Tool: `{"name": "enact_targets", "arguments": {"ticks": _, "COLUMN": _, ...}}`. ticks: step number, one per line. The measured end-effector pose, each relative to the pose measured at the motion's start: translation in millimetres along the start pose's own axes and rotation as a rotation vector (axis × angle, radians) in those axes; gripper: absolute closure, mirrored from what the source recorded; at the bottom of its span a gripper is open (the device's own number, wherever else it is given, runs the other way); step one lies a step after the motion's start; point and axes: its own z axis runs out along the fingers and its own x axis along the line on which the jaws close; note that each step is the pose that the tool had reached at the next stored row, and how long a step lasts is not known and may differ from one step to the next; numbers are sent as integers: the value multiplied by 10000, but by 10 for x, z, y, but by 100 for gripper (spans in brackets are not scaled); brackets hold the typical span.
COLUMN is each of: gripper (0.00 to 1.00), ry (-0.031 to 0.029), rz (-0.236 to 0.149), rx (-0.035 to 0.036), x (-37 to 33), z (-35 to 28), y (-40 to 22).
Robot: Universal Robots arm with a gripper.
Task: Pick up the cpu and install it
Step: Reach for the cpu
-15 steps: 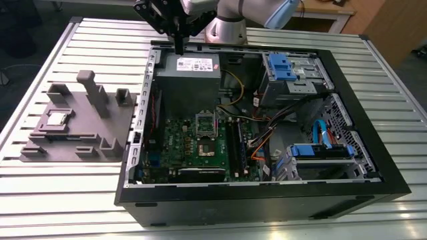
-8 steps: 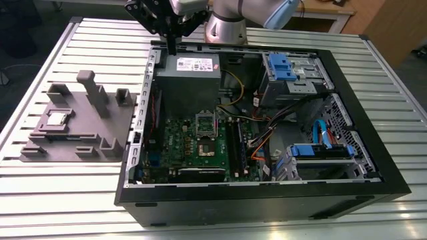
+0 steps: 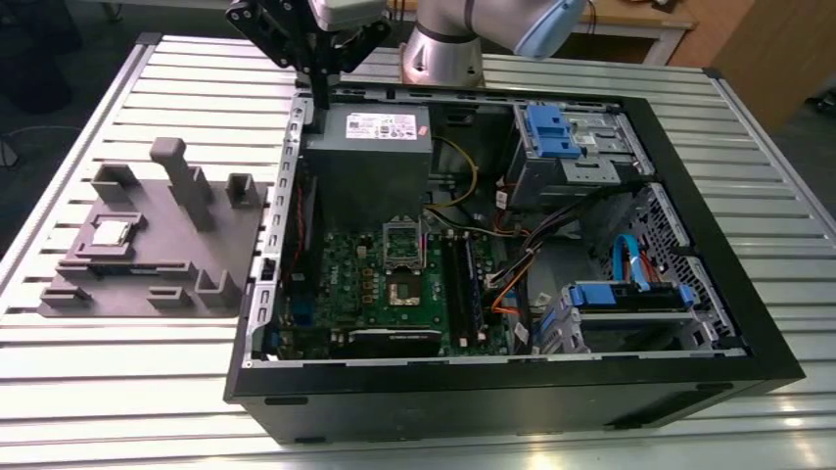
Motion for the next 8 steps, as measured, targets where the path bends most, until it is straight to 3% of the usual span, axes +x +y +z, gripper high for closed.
{"name": "enact_targets", "arguments": {"ticks": 8, "gripper": 90, "ry": 40, "rz": 1, "rx": 4, "x": 49, "z": 7, "y": -4}}
